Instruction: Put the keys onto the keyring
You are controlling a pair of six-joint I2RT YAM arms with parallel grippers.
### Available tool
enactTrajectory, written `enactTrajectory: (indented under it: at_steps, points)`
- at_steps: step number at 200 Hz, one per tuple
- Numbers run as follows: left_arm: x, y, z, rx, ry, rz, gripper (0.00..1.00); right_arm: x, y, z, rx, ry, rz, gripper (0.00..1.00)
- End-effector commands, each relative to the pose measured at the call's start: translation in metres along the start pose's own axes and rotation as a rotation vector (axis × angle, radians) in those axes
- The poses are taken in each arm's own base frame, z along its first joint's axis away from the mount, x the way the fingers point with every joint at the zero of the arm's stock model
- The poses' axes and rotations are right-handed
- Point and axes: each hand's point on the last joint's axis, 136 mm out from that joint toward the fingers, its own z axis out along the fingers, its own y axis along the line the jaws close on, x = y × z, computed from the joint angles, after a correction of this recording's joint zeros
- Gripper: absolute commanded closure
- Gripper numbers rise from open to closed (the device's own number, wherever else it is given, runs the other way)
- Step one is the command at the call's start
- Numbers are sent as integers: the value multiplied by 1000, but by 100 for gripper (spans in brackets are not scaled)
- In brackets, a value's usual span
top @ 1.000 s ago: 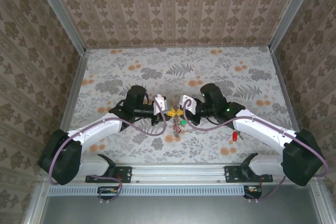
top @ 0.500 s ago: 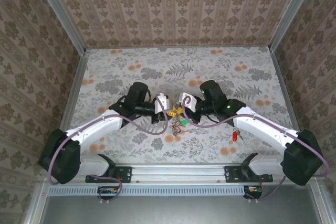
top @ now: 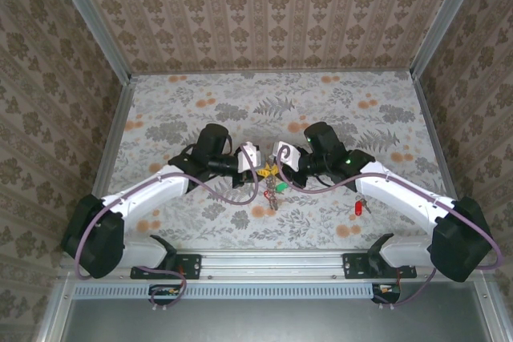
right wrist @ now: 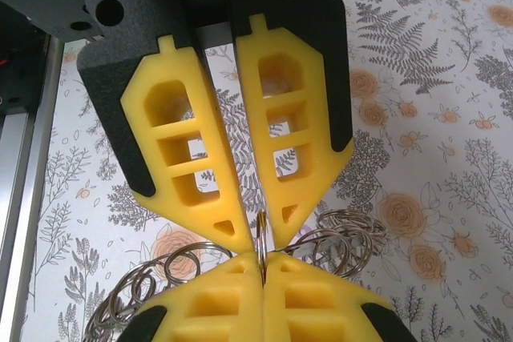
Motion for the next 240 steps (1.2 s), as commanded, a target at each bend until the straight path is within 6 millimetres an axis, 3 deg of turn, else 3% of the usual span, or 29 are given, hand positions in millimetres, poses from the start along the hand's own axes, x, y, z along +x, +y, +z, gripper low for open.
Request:
enactTrajectory:
  at_steps: [1, 35, 69, 118, 196, 221, 240]
  points:
    - [-7, 0, 3, 19, -3, 29, 88, -20, -1, -4, -8, -42, -28, 95]
    - [-5, 1, 4, 16, -1, 24, 100, -27, 0, -6, -11, -82, -22, 93]
    - [-15, 6, 1, -11, -72, 9, 100, -16, -4, -5, 27, -91, -11, 85]
    - [-28, -3, -6, 27, -175, -5, 100, -4, -9, -1, -6, -136, 58, 79]
    - [-24, -1, -10, 10, -180, -18, 100, -5, -15, -4, -18, -144, 96, 97]
    - [-14, 1, -10, -16, -117, -14, 84, -7, -15, -6, -9, -127, 84, 98]
    - [-9, 4, -11, -36, -68, -6, 80, -7, -13, -6, -2, -91, 57, 98]
